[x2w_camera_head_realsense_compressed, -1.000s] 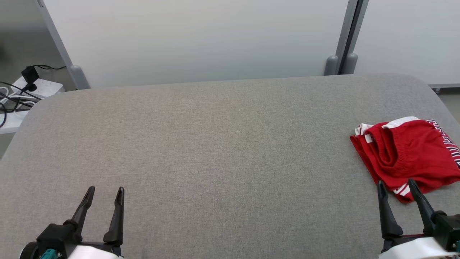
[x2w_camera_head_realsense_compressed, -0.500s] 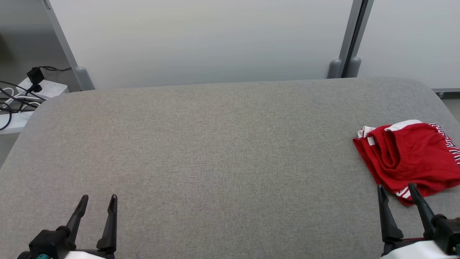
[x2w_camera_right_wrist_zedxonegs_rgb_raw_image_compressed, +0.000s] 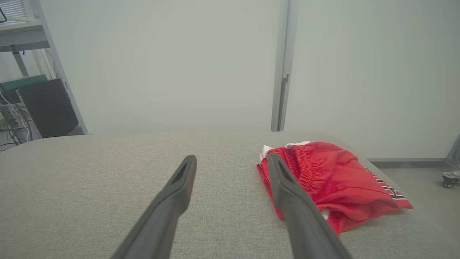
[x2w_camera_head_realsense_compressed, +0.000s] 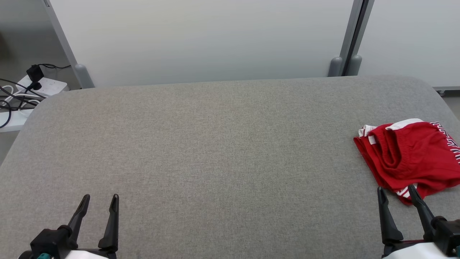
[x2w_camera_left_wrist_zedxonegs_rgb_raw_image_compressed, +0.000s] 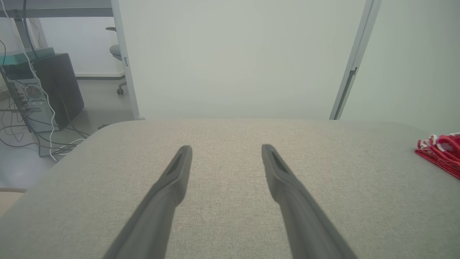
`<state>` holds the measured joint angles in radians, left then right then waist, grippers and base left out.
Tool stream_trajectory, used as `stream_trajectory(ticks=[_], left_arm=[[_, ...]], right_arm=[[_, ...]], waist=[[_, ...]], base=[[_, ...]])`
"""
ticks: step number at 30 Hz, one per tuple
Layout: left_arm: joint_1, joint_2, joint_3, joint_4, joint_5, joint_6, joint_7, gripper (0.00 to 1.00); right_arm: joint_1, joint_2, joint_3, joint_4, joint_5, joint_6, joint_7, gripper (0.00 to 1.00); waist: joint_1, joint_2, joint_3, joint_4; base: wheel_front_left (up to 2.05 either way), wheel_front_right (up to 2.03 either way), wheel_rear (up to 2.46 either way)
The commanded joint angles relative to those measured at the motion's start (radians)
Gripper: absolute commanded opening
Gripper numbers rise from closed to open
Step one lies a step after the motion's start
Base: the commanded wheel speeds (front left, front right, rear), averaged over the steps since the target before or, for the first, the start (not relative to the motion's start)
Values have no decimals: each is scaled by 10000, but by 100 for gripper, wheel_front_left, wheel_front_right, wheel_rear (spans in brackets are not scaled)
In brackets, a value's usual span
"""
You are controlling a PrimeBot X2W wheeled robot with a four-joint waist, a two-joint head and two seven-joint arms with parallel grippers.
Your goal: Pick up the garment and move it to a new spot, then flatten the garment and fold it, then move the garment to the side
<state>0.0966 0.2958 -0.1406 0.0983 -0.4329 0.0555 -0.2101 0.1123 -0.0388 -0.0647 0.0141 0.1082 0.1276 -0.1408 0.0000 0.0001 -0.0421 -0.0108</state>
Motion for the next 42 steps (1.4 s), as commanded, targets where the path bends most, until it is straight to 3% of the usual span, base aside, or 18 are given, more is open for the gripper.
stream_trajectory(ticks=[1, 13, 14, 23, 28, 42], left_arm=[[-321, 168, 354, -303, -62, 123, -5, 100], [-307, 169, 279, -303, -114, 186, -5, 100], [0, -2, -73, -45, -56, 75, 41, 0], [-58, -283, 23, 288, -682, -31, 218, 0], [-144, -375, 128, 345, -1151, -108, 344, 0], [-392, -631, 427, 502, -2460, -325, 701, 0]], right_arm=[[-248, -115, 170, -307, 86, 31, -8, 100], [-229, -115, 193, -406, 130, 31, 64, 100], [-1, 0, 7, -50, 79, -2, 11, 0], [-37, 14, 74, 293, 898, 0, 100, 0], [-136, -16, 78, 394, 1523, 1, 183, 0], [-400, -79, 76, 638, 3246, 5, 420, 0]], waist=[[0, -1, 5, 23], [0, -1, 0, 46], [0, -1, 1, 47], [22, -1, 3, 51], [2, -1, 38, 54], [0, -1, 92, 60]], base=[[0, 0, 0], [0, 0, 0], [0, 0, 0], [0, 0, 0], [0, 0, 0], [0, 0, 0]])
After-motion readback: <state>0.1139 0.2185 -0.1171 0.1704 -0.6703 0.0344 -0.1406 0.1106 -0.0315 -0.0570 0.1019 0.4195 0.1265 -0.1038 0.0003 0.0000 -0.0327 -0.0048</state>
